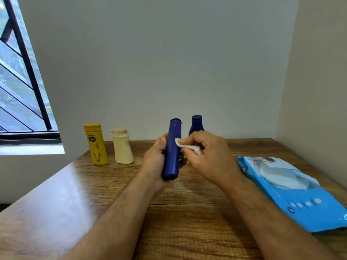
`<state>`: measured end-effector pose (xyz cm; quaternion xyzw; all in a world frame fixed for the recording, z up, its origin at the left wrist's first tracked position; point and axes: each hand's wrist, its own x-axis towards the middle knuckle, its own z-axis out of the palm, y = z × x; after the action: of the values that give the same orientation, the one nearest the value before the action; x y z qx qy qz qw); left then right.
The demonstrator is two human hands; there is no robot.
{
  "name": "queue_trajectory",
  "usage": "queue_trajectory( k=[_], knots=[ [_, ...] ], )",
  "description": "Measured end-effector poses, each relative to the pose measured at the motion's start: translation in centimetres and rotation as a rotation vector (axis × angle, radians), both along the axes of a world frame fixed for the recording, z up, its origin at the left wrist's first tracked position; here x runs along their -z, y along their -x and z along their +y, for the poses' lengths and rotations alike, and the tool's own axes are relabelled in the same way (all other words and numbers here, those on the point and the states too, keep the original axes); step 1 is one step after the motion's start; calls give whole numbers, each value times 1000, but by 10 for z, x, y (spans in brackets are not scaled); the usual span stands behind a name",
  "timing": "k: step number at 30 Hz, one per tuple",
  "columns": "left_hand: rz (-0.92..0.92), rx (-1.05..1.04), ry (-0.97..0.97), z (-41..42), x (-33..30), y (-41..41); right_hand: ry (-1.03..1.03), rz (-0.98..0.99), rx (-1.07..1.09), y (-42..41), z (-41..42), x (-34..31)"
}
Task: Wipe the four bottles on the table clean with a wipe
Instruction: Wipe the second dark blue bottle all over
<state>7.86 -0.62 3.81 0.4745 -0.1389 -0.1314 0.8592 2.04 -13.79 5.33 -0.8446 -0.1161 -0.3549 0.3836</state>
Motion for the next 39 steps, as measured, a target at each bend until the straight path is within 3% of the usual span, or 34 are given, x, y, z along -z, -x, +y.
queue_trajectory(
  k=[4, 11, 22, 27, 32, 39],
  knots=[
    [-74, -62, -143, 1, 2, -4, 35, 32, -82, 4, 3, 1],
    [-424, -22, -462, -5, 5, 6, -65, -166, 279, -4, -10, -2],
    [-685, -207, -505, -4, 8, 10, 102, -138, 199, -6, -6, 2],
    [-611, -196, -392, -3, 4, 12, 24, -235, 240, -4, -6, 0],
    [-605, -58, -439, -1, 5, 14, -107, -250, 215, -3, -11, -3],
    [-500, -93, -342, 3, 6, 4, 2, -151, 44, 2, -7, -2]
  ],
)
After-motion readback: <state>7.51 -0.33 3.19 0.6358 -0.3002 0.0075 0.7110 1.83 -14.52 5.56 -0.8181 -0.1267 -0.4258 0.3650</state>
